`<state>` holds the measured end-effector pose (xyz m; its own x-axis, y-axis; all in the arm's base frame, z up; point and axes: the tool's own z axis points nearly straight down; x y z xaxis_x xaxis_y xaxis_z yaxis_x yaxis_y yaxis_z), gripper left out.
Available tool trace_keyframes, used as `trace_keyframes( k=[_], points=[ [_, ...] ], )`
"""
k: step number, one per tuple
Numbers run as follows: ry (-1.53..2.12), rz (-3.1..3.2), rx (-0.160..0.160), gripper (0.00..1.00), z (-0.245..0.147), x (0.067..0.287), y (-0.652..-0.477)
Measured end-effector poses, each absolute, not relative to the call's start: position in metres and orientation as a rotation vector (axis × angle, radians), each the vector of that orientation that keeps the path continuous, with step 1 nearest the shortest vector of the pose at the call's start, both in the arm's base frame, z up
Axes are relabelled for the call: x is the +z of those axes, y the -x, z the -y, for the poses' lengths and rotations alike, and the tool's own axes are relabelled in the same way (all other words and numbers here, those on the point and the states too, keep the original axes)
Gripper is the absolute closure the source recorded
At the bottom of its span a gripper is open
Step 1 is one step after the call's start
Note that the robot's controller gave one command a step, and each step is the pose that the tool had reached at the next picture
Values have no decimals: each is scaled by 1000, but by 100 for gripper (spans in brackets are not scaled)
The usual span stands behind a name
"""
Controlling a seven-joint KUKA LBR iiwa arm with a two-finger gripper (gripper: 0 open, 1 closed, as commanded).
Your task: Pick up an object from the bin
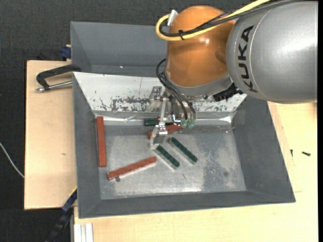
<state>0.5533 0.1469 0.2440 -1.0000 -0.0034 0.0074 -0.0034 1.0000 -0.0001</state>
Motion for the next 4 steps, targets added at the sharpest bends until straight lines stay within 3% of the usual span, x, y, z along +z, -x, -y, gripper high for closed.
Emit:
trace_keyframes(
  k=[1,2,3,4],
  points=[
    [-1,3143,-2,0,-146,249,-555],
    [-72,3146,-3,0,-157,194,-525],
    [-214,3133,-3,100,-167,77,-532],
    [-214,3133,-3,100,-167,77,-532]
  ],
)
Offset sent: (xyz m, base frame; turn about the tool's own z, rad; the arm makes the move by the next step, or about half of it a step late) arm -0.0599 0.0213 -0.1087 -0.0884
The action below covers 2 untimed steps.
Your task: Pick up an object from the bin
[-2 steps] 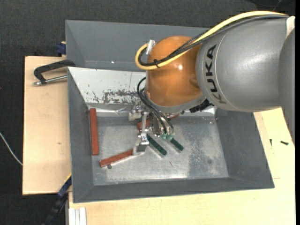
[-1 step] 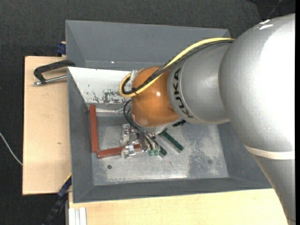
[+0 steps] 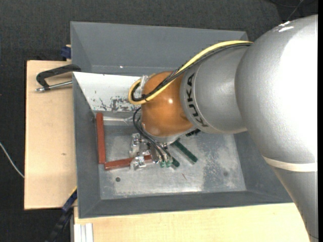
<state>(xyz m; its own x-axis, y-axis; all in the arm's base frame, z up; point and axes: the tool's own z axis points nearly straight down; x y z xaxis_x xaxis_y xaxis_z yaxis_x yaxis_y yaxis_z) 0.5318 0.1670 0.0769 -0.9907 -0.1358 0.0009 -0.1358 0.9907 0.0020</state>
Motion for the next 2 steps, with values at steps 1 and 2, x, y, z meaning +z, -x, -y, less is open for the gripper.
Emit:
trace_keyframes(
  k=[1,2],
  points=[
    [-197,3140,-3,100,-159,205,-503],
    [-196,3140,-3,0,-159,205,-503]
  ],
)
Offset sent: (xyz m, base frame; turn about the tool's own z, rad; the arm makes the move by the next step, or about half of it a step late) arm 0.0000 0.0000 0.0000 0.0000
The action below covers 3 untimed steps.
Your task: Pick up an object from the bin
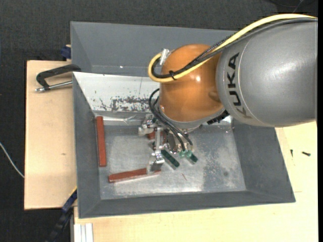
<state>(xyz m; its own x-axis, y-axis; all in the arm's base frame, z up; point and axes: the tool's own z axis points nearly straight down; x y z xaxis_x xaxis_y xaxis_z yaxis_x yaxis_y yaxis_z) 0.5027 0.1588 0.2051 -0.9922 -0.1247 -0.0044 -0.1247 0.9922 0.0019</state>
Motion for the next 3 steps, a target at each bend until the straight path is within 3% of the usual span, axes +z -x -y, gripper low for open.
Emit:
trace_keyframes(
  k=[1,2,3],
  points=[
    [196,-3131,4,0,-159,205,-503],
    [292,-3120,3,0,-158,163,-503],
    [397,-3122,3,100,-160,76,-515]
  ],
)
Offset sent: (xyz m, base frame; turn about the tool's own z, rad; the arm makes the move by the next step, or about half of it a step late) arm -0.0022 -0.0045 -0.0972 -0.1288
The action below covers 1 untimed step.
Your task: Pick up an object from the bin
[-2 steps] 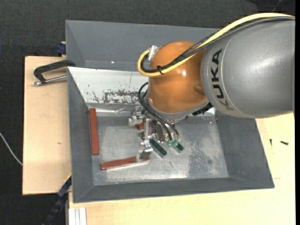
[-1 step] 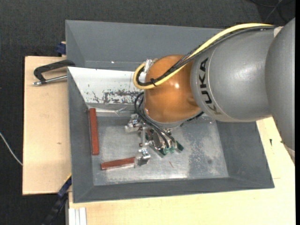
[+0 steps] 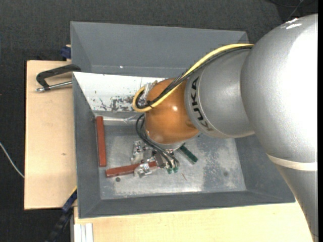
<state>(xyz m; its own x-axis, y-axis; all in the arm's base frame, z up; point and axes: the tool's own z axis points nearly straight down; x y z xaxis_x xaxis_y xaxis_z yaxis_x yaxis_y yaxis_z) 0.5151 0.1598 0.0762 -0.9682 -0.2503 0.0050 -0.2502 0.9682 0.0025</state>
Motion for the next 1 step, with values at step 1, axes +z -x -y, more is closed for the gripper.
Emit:
trace_keyframes(
  k=[1],
  points=[
    [-395,3112,-3,100,-160,76,-515]
  ],
)
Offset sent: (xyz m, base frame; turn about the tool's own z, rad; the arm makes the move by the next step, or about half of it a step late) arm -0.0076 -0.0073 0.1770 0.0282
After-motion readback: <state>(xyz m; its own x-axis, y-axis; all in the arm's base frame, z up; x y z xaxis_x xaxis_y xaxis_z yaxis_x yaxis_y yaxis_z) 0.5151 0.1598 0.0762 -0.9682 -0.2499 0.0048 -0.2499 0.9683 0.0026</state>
